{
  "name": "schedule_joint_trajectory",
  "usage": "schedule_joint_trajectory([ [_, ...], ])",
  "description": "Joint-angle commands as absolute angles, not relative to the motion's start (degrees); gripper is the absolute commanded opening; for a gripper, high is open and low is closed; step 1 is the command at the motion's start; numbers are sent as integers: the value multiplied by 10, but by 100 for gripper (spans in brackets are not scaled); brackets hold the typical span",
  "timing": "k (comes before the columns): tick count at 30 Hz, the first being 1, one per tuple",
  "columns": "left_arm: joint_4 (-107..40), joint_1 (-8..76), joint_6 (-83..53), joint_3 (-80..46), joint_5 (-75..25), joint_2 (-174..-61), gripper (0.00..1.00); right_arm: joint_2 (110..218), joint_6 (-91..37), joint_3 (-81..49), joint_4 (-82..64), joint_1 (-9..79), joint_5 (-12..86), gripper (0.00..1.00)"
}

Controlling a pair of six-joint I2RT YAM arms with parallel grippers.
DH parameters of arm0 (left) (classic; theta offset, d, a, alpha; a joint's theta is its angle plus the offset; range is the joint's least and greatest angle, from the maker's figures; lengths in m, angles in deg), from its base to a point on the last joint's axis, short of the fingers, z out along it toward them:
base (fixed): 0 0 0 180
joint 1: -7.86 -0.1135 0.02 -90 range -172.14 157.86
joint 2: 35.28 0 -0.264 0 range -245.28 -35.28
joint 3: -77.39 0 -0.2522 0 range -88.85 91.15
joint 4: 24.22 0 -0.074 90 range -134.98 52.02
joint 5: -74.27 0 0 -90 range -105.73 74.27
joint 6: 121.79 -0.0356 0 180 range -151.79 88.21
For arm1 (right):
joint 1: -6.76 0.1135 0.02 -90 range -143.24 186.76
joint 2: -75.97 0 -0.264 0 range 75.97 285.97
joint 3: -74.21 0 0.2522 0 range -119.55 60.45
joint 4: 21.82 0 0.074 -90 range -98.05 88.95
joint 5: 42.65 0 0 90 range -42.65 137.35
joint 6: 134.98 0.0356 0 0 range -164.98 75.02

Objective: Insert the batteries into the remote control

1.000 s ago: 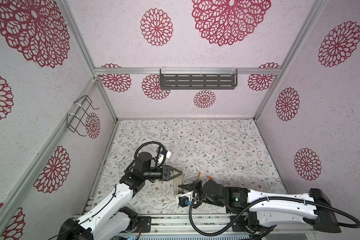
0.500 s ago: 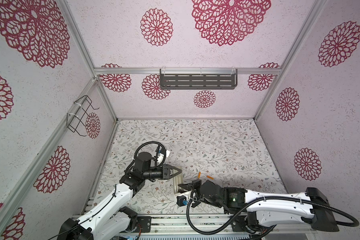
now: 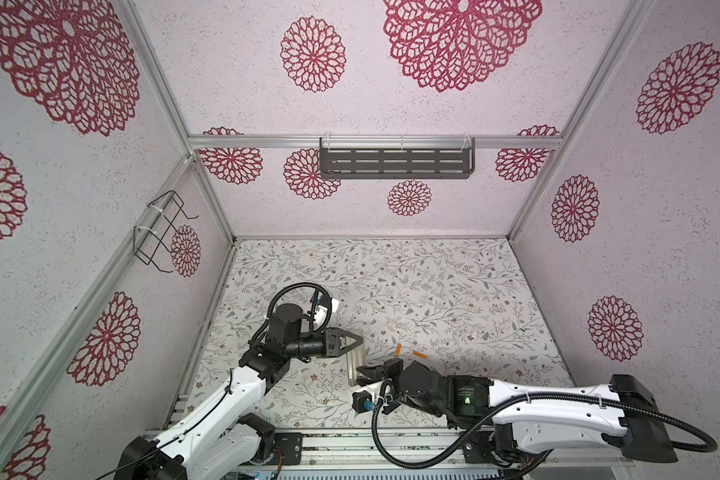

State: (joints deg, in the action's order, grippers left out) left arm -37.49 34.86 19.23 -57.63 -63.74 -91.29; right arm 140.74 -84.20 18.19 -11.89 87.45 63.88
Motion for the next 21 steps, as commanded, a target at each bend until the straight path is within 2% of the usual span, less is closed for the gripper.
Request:
schedule_joint_trajectory([
  [1, -372, 360, 200, -571, -688, -911, 0, 1405, -851, 168, -166, 866, 704, 28],
  [8, -376, 360, 196, -570, -684, -912, 0, 1398, -849, 168, -163, 866, 697, 27],
  [17, -385, 360, 191, -567, -680, -909, 0, 1350, -815, 177, -121, 866, 575, 29],
  [21, -384, 360, 192, -568, -686, -913, 0, 1339, -810, 182, -117, 865, 559, 29],
])
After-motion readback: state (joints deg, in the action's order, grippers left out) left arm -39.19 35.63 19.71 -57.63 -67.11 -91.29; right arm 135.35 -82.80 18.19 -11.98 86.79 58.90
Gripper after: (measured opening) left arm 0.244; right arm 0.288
